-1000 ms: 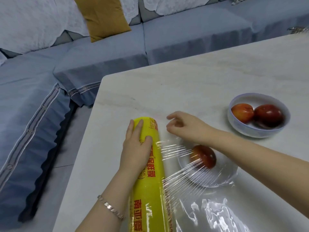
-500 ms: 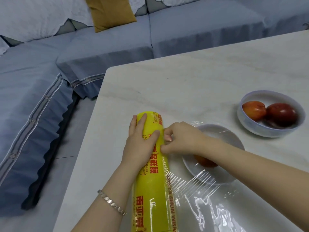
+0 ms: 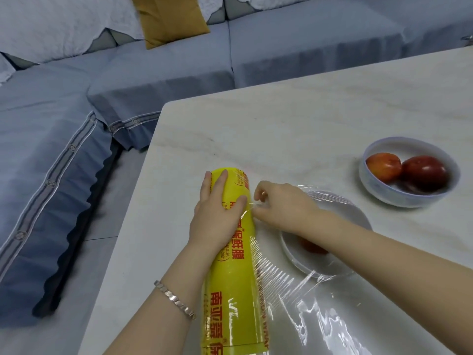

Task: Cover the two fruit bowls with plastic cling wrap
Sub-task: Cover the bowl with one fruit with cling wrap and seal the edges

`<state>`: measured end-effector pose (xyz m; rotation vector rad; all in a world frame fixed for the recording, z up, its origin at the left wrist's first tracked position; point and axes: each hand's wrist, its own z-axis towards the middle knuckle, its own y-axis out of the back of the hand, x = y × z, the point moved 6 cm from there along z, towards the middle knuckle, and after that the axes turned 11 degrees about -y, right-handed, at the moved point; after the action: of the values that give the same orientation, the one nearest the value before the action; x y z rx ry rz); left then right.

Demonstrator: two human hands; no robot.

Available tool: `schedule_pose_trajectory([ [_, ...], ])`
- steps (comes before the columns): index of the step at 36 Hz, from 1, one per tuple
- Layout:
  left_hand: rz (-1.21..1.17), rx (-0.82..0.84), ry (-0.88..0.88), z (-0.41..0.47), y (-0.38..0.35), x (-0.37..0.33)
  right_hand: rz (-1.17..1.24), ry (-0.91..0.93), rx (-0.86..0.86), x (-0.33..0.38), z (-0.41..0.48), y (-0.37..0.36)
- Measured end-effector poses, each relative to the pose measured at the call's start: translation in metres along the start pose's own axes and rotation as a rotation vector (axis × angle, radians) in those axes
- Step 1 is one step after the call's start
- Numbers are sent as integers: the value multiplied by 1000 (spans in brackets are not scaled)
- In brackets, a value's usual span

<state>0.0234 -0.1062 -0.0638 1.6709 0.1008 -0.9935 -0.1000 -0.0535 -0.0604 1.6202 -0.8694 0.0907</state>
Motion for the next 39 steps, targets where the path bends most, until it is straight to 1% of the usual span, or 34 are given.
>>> schedule_pose_trajectory([
  [6, -25, -19, -8, 0, 0, 1, -93, 177, -42, 13, -13, 2],
  [11, -7, -8, -7, 2, -1, 0, -49, 297, -3, 14, -18, 2],
  [14, 5, -7, -4, 3, -1, 1, 51, 368, 31, 9, -30, 8],
  [16, 6, -8, -2, 2, 0, 2, 93, 369, 0, 5, -36, 13],
  [17, 6, -8, -2, 2, 0, 3, 99, 335, -9, 3, -39, 16],
  [19, 12, -3, -1, 2, 0, 2, 106, 251, 40, -2, -42, 18],
  [20, 15, -2, 1, 2, 0, 1, 85, 241, 58, -2, -43, 17],
  [24, 20, -9, 2, 1, 0, -1, -188, 278, 104, 10, -44, 4],
  [26, 20, -8, -2, 1, 0, -1, -259, 262, 132, 12, -43, -3],
  [30, -3, -8, -5, 1, 0, 1, -202, 272, 136, 11, -41, -7],
  [35, 11, -8, -4, 1, -1, 1, -111, 254, 90, 8, -42, -16],
  [38, 16, -7, -5, 2, 0, 0, -75, 254, 33, 9, -42, -19],
  [39, 16, -8, -4, 2, 0, 0, -84, 282, -44, 9, -40, -20],
])
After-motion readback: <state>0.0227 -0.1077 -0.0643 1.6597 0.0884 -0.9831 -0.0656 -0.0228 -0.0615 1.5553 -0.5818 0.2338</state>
